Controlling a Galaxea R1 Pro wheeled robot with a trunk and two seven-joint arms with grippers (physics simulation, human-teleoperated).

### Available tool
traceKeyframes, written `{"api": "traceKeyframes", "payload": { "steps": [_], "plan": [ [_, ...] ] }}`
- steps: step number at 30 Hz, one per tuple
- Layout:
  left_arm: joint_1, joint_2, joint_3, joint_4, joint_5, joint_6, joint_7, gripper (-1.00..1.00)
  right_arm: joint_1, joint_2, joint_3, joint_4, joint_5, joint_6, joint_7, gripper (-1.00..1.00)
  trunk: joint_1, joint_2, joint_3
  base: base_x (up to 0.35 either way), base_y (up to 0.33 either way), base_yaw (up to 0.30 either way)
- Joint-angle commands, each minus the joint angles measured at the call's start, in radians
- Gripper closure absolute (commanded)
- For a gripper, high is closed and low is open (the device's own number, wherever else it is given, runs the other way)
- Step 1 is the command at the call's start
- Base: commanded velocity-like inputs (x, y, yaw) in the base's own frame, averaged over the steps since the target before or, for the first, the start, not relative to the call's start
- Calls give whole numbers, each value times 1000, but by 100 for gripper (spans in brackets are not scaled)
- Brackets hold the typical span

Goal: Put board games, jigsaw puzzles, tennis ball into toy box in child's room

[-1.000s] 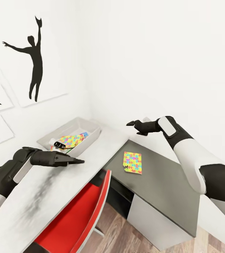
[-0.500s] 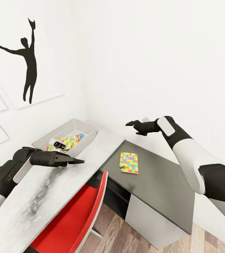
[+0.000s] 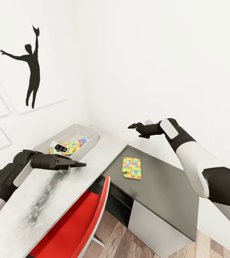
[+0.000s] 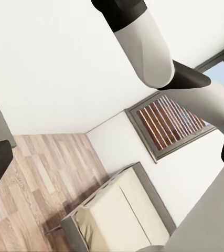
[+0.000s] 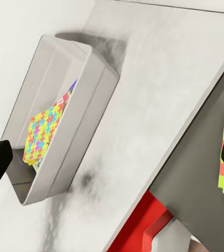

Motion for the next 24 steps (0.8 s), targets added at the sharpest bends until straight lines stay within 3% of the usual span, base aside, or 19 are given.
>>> {"api": "traceKeyframes", "payload": {
  "steps": [1,24],
  "plan": [
    [-1,1,-3,0,0,11,-5,-100,-1,-1,5,0,5,2,6,-100,1,-2,0,0,0,0],
    [-1,1,-4,1,0,11,-5,-100,-1,-3,5,-1,5,2,7,-100,1,-2,38,0,0,0]
  ]
}}
